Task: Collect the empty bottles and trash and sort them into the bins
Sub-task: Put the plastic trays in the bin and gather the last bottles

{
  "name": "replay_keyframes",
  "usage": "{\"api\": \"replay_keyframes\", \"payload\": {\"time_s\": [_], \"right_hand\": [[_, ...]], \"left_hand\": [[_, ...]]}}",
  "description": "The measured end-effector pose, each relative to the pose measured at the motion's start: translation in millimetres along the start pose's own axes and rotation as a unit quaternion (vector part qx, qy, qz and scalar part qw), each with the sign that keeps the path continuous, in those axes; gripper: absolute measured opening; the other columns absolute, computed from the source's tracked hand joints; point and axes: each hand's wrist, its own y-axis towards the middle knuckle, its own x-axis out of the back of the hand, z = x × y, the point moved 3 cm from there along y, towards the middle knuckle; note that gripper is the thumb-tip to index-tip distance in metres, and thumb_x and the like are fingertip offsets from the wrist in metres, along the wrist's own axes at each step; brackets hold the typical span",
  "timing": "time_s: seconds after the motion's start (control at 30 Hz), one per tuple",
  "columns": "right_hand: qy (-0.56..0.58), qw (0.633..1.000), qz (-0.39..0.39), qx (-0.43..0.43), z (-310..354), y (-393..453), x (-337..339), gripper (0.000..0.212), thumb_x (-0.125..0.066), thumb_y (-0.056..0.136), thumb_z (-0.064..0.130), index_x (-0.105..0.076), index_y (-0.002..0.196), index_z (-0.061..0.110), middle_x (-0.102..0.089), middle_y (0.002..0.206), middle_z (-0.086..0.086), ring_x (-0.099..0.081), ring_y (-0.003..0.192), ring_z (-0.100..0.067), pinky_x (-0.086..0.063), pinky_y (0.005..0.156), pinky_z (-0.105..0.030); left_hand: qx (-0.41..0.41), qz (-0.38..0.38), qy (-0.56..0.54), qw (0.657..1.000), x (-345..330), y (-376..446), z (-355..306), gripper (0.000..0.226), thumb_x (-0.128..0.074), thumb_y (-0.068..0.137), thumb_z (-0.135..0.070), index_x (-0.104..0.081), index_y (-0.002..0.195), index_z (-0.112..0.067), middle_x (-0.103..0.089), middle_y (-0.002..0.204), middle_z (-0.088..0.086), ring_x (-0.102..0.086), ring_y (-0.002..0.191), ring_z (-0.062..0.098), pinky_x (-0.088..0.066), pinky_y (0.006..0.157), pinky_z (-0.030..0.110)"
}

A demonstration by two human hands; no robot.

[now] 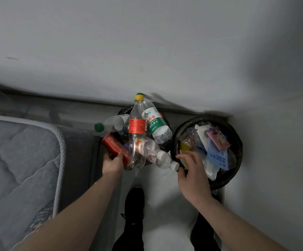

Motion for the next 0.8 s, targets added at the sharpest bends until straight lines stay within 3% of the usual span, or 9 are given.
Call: {"api": "replay_keyframes", "payload": {"time_s": [0.17, 0.33, 0.53, 0.8], "right_hand": [[0.001, 1.000, -0.010, -0.002, -2.5, -2.1, -0.1, 0.043, -0.059, 0.086, 0.000, -0.060, 0.117, 0.030, -0.045, 0.126, 0.015, -0.049, 0.123, -0.009, -0.049, 0.102, -0.038], [0.000, 1.000, -0.007, -0.005, 0.4, -2.1, -0.8, 0.041, -0.059, 0.088, 0.001, -0.059, 0.118, 0.030, -0.045, 0.127, 0.015, -0.049, 0.124, -0.010, -0.050, 0.101, -0.037], [0.056, 0.998, -0.013, 0.021, 47.8, -10.7, -16.3, 0.038, -0.062, 0.090, 0.004, -0.055, 0.117, 0.031, -0.043, 0.124, 0.017, -0.049, 0.117, -0.003, -0.046, 0.094, -0.020], [0.068, 0.997, -0.024, 0.023, 72.4, -4.1, -39.8, 0.036, -0.060, 0.091, 0.006, -0.055, 0.118, 0.030, -0.045, 0.125, 0.016, -0.048, 0.116, -0.009, -0.047, 0.093, -0.024]], "left_hand": [[-0.032, -0.015, -0.012, 0.999, -0.7, 1.4, -7.5, 0.053, -0.067, 0.093, -0.025, -0.052, 0.143, -0.019, -0.069, 0.121, 0.004, -0.066, 0.113, 0.027, -0.050, 0.105, 0.043], [-0.030, -0.006, 0.018, 0.999, -2.3, 10.3, -22.0, 0.052, -0.062, 0.094, -0.032, -0.050, 0.144, -0.023, -0.068, 0.125, 0.007, -0.065, 0.110, 0.030, -0.050, 0.103, 0.045], [-0.004, -0.006, -0.060, 0.998, 2.7, 14.0, -12.1, 0.063, -0.064, 0.086, -0.037, -0.047, 0.144, -0.022, -0.066, 0.122, 0.013, -0.064, 0.108, 0.032, -0.047, 0.106, 0.050], [0.016, -0.025, -0.047, 0.998, 7.9, 12.4, -9.1, 0.068, -0.065, 0.092, -0.037, -0.036, 0.151, -0.018, -0.062, 0.129, 0.014, -0.061, 0.115, 0.034, -0.044, 0.101, 0.042]]}}
